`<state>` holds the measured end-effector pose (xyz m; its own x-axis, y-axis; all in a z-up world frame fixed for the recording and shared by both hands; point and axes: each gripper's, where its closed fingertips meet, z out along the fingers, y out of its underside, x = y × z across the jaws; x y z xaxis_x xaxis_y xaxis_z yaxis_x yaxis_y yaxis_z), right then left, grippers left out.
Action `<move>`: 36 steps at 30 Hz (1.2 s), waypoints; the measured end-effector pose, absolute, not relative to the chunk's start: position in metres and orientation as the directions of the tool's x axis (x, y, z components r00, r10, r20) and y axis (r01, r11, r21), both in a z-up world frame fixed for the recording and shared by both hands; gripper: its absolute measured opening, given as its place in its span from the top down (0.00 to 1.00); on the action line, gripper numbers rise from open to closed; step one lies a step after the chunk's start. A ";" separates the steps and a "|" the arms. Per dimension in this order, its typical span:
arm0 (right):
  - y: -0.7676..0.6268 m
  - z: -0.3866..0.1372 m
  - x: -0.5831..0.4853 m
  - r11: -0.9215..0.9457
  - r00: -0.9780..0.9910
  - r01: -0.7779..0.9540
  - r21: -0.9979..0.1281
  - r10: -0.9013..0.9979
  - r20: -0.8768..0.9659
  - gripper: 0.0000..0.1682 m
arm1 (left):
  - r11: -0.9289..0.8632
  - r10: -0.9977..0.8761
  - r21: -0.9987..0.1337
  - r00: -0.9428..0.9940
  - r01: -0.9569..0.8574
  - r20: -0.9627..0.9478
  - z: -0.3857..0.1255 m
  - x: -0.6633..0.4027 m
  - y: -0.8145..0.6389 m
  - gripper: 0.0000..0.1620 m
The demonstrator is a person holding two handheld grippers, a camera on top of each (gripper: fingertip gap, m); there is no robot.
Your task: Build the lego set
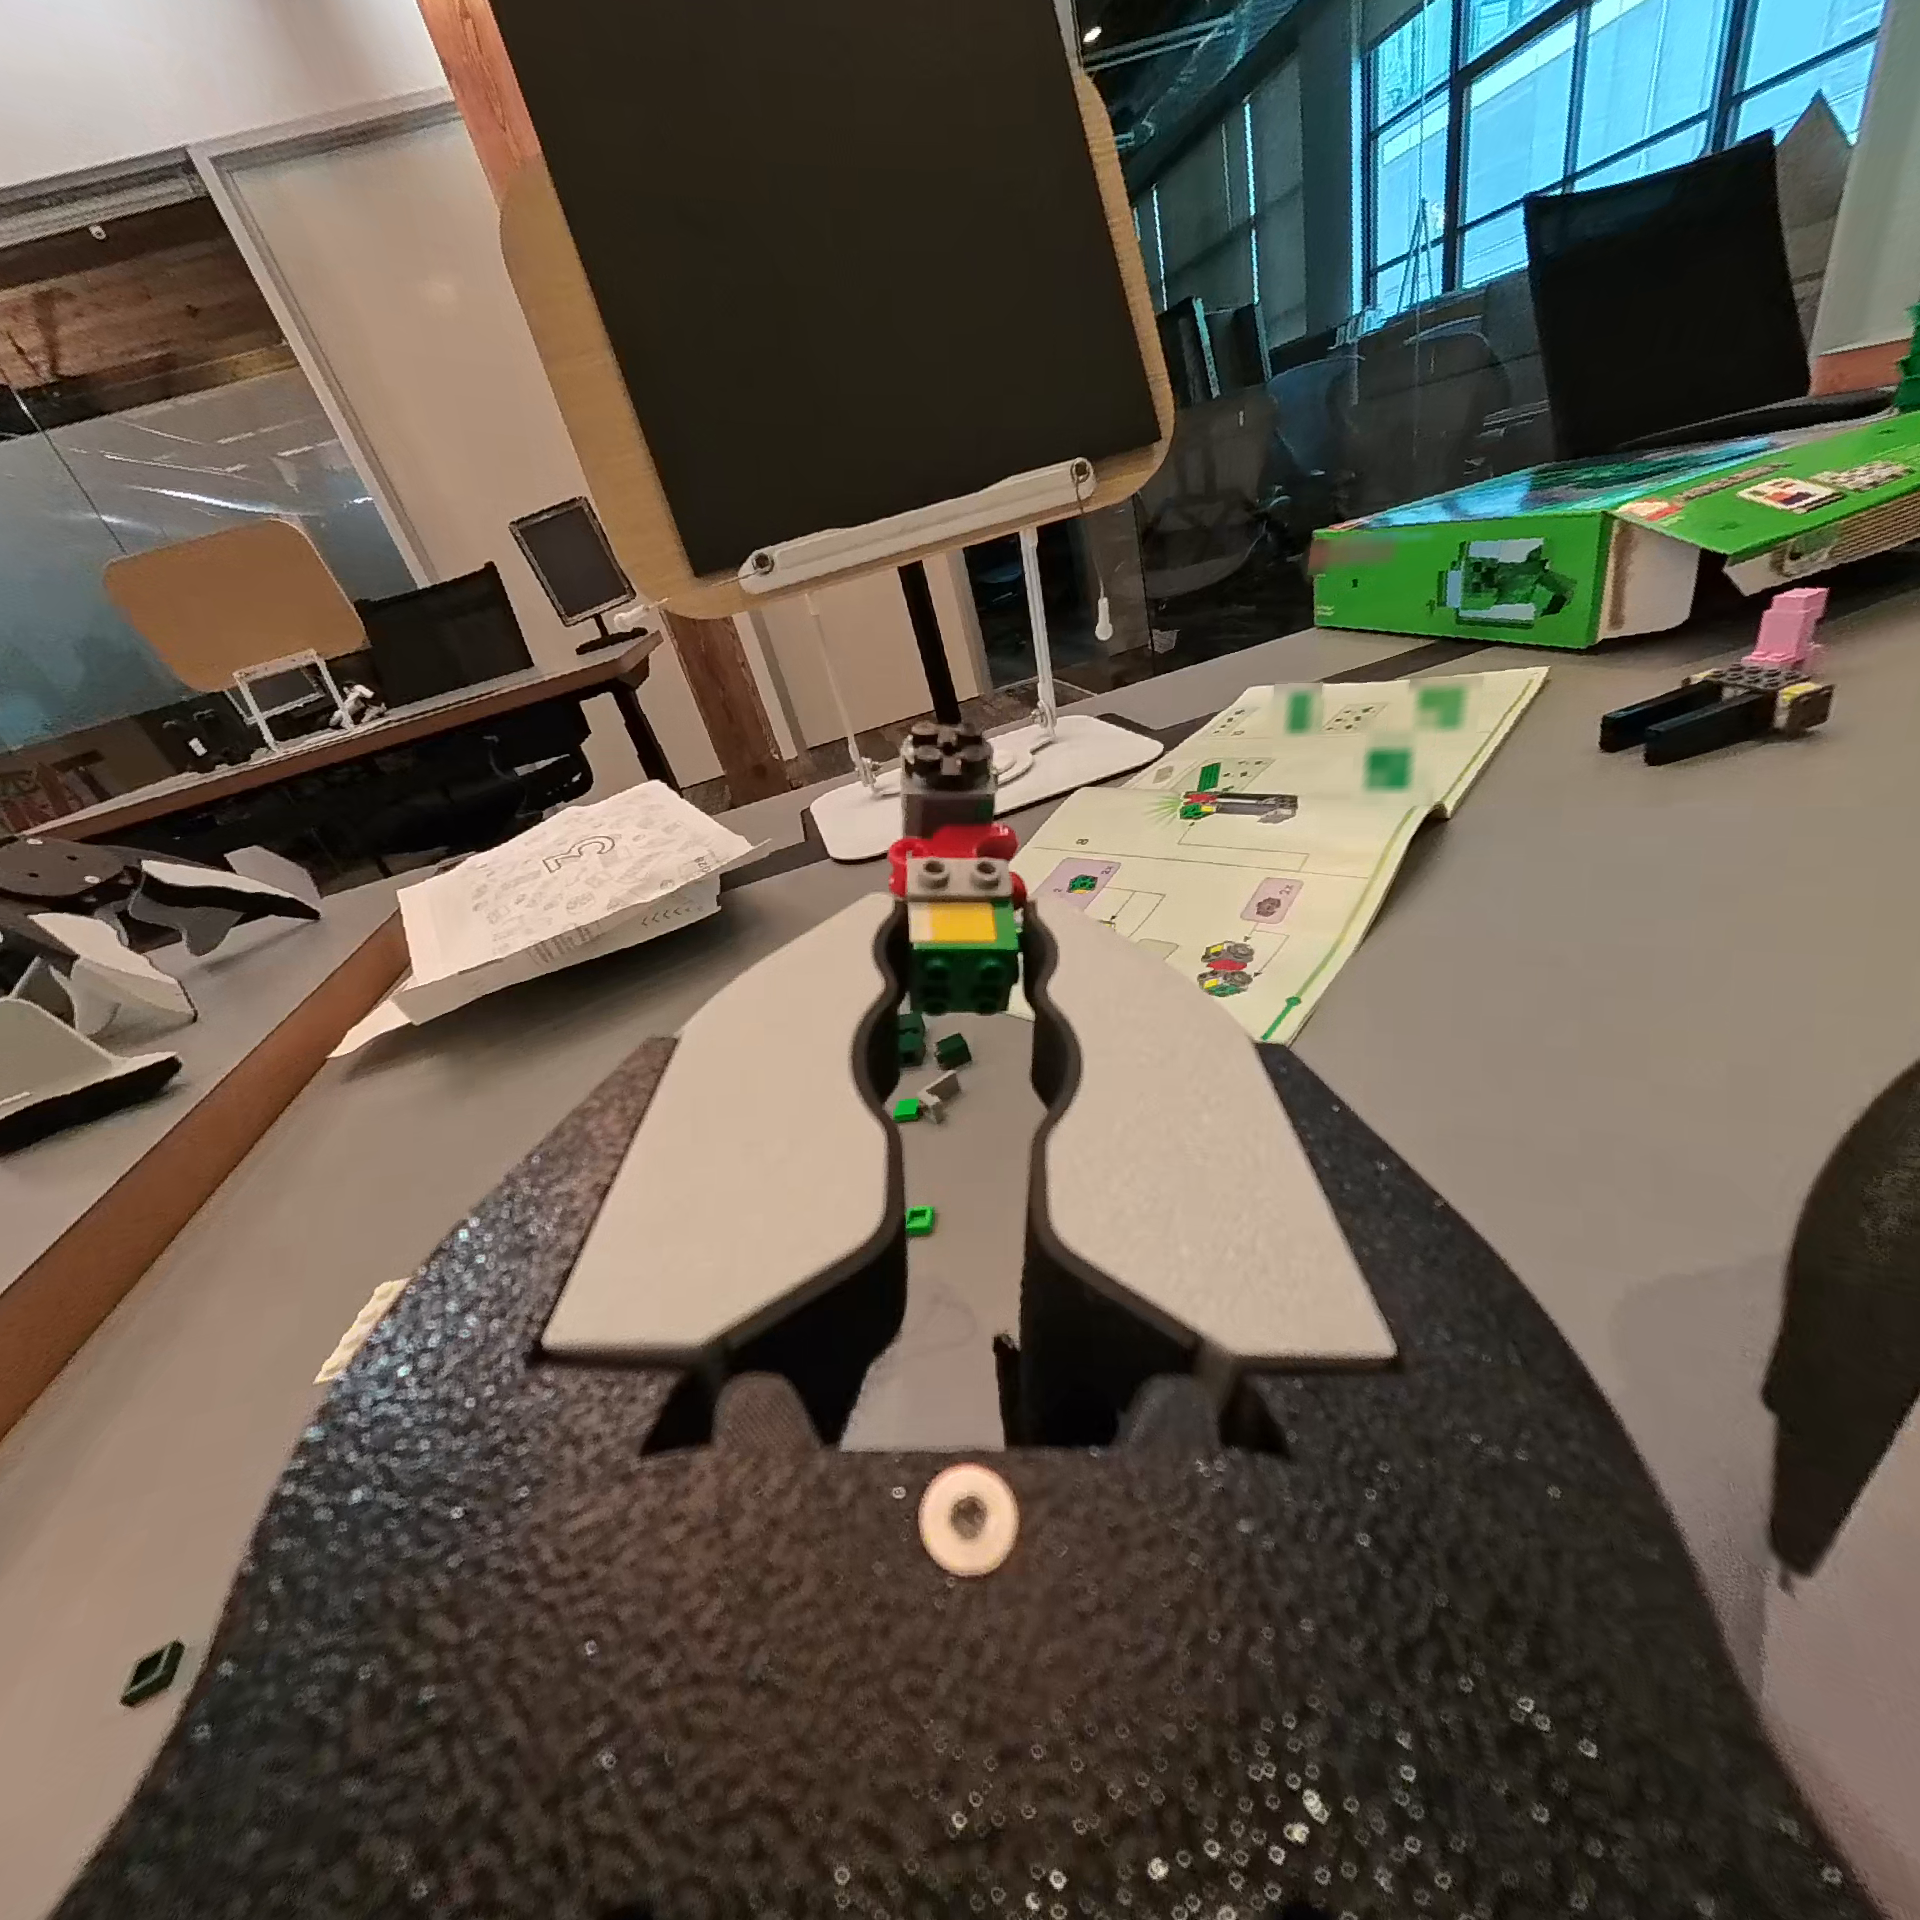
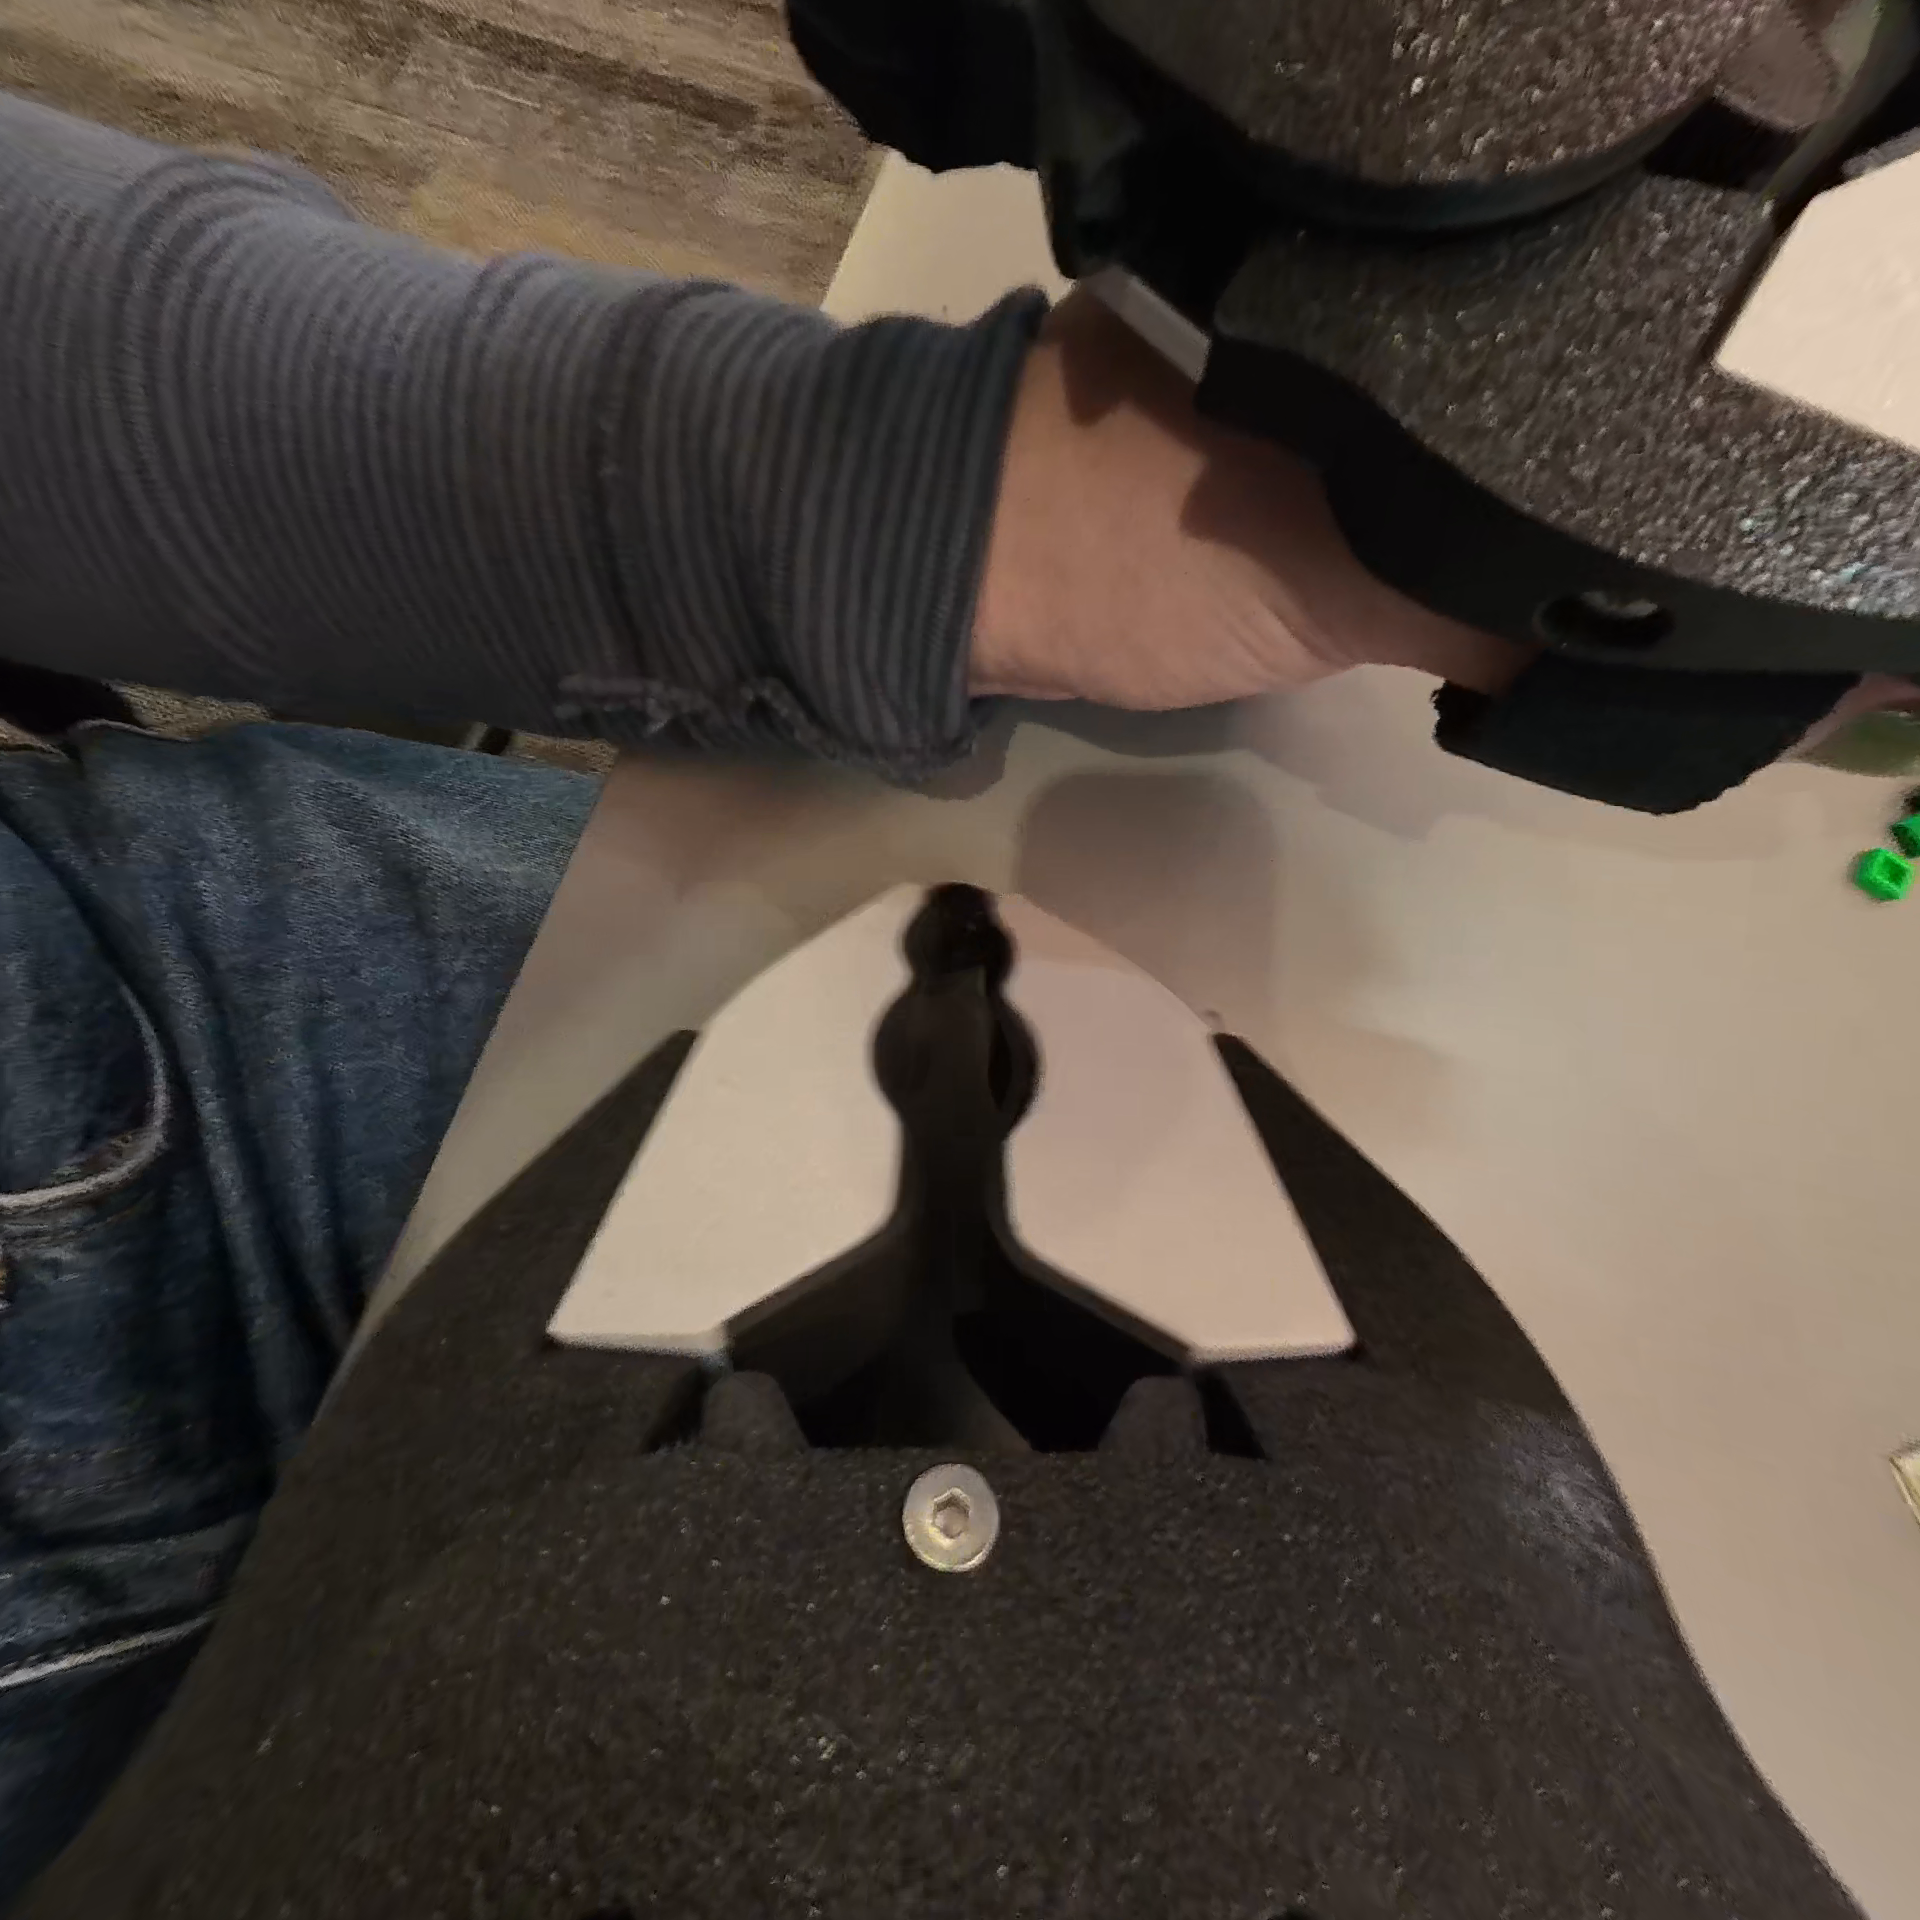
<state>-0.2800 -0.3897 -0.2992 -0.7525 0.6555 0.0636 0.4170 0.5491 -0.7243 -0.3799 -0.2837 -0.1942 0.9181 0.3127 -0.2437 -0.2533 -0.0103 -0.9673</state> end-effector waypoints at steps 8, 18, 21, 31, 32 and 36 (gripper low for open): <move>-0.367 -0.296 -0.285 0.547 -0.704 0.397 -0.737 0.697 0.138 1.00 | -0.017 0.313 -0.966 0.916 -0.258 -0.250 -0.195 -0.380 -0.283 0.87; -0.390 -0.301 -0.274 0.535 -0.761 0.427 -0.729 0.648 0.029 0.86 | 0.000 0.316 -0.970 0.920 -0.244 -0.232 -0.193 -0.381 -0.284 0.87; -0.391 -0.302 -0.274 0.558 -0.767 0.422 -0.714 0.640 0.047 0.87 | -0.002 0.313 -0.969 0.920 -0.246 -0.235 -0.193 -0.380 -0.284 0.87; -0.389 -0.303 -0.276 0.556 -0.761 0.437 -0.707 0.648 0.039 0.90 | -0.010 0.304 -0.965 0.919 -0.262 -0.252 -0.194 -0.378 -0.283 0.88; -0.387 -0.303 -0.276 0.557 -0.757 0.436 -0.707 0.652 0.046 0.90 | -0.012 0.303 -0.964 0.918 -0.264 -0.255 -0.194 -0.377 -0.283 0.88; -0.374 -0.301 -0.278 0.557 -0.727 0.440 -0.704 0.682 0.085 0.91 | -0.023 0.293 -0.960 0.916 -0.279 -0.273 -0.195 -0.375 -0.281 0.88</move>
